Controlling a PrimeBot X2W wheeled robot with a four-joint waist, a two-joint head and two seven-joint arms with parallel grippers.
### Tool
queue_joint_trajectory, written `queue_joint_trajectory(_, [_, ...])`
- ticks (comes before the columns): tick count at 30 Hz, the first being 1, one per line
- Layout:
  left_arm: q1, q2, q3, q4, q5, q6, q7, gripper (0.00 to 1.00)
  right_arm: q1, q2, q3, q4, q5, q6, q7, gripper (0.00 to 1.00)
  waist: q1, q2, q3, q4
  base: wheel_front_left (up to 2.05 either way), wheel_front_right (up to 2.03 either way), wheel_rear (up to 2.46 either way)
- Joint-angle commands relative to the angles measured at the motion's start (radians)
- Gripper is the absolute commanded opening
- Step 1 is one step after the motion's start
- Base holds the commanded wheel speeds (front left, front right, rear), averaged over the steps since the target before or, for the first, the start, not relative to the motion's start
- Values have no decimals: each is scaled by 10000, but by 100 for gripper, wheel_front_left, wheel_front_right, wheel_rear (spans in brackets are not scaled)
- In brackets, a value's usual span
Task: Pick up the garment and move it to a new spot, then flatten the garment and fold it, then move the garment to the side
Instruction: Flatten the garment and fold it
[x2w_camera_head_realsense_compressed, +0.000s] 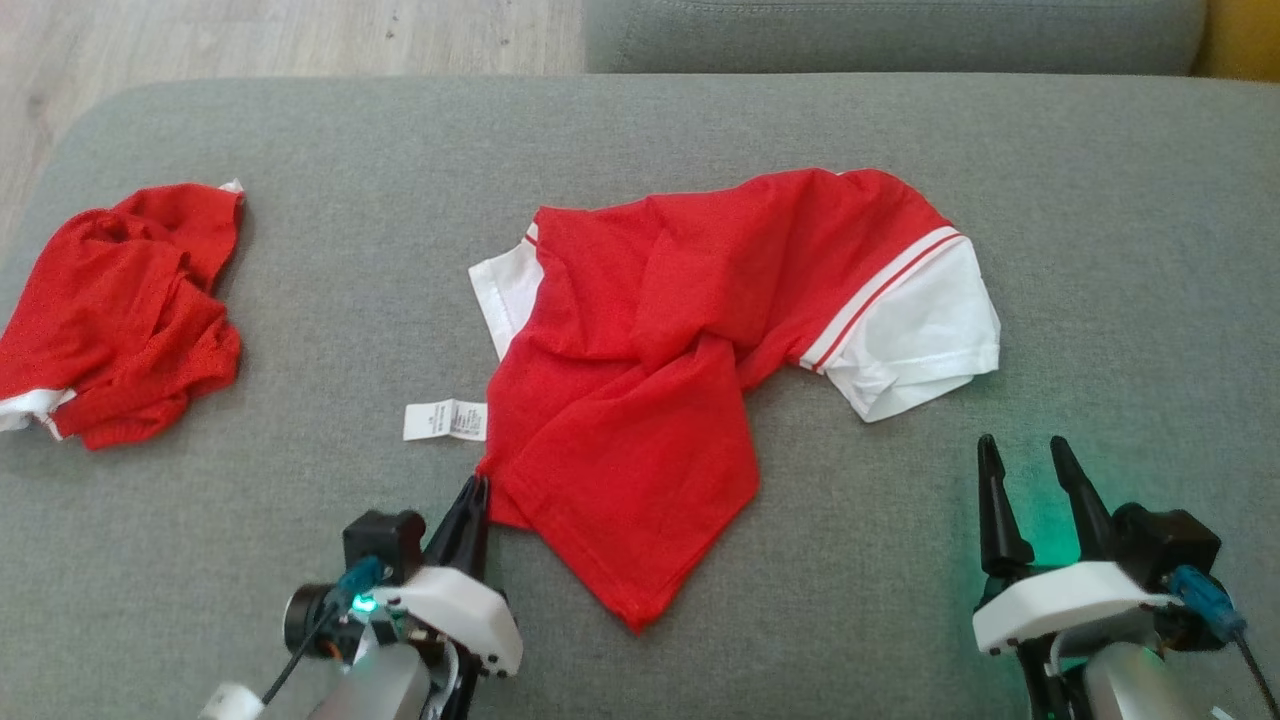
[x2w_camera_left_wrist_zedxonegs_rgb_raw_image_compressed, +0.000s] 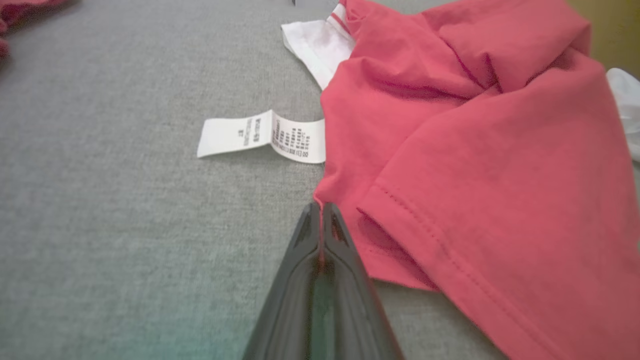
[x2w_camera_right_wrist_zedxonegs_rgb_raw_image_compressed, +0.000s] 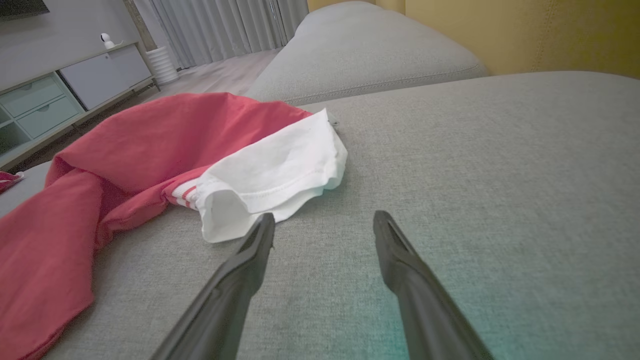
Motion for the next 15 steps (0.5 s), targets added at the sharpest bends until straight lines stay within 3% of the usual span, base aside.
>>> queue_joint_trajectory(1, [-489,152,231,-166,172,82,-87,0,-399,-88,257,-258,6,75,-57,100,-1,0,-19,35,0,0,0])
queue_joint_trajectory(5, [-1414,687,274,-728,498,44,-180,0,-399,-63,258,-276,37,75,-57,100,-1,0,-89,109,0,0,0])
queue_joint_trajectory(11, [-3834,2249,489,-1707,1055,-148,193,0,-577,-33,502,-295,81,75,-57,100,-1,0,112,-144,0,0,0])
queue_joint_trajectory(15, [-4858,2911,519,-1785,1231,-299,578,0,-732,-23,674,-329,167,75,-57,100,-1,0,345,-448,0,0,0])
